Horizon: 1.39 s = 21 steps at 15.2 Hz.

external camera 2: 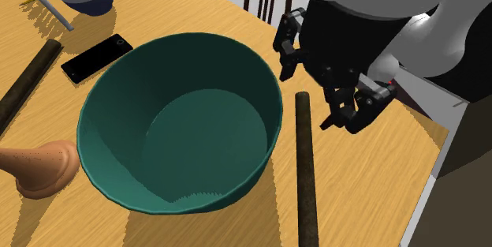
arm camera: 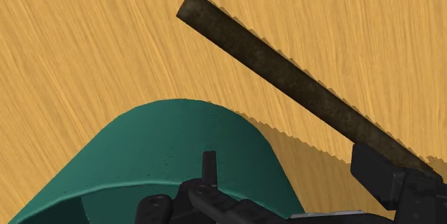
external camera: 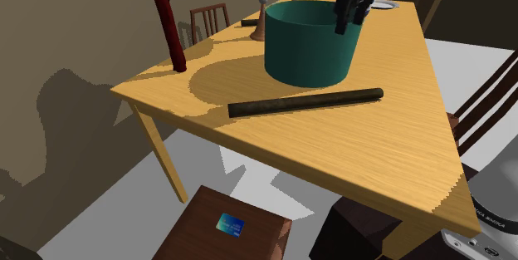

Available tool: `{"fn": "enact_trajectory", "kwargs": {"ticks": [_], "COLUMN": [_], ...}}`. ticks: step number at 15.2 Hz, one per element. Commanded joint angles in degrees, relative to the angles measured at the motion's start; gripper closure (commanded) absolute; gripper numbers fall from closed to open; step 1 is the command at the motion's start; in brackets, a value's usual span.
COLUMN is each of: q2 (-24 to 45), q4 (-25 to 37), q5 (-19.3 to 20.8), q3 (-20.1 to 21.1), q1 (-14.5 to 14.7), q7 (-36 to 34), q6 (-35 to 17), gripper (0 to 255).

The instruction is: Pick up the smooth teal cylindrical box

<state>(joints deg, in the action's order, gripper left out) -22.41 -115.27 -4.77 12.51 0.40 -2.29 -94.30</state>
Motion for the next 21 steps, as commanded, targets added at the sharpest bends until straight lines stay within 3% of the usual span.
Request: {"fn": "enact_trajectory", "kwargs": {"ticks": [1, 4, 14, 15, 21], "q2": [4.7, 11.2, 10.4, 11.1, 11.1], "q4": [4.6, 11.8, 5.1, 6.6, 6.8], "q5": [0.6, 2.1, 1.8, 2.1, 2.1], "q3": [1.6, 3.8, 3.8, 3.7, 2.9], "q1": [0.2, 0.7, 0.9, 0.8, 0.3], "q7": [-1.9, -4.8, -4.7, -4.5, -3.3], "q6": [-0.3, 0.4, -5.5, -4.6, -4.4], "gripper": [0, 0, 0, 255, 255]}}
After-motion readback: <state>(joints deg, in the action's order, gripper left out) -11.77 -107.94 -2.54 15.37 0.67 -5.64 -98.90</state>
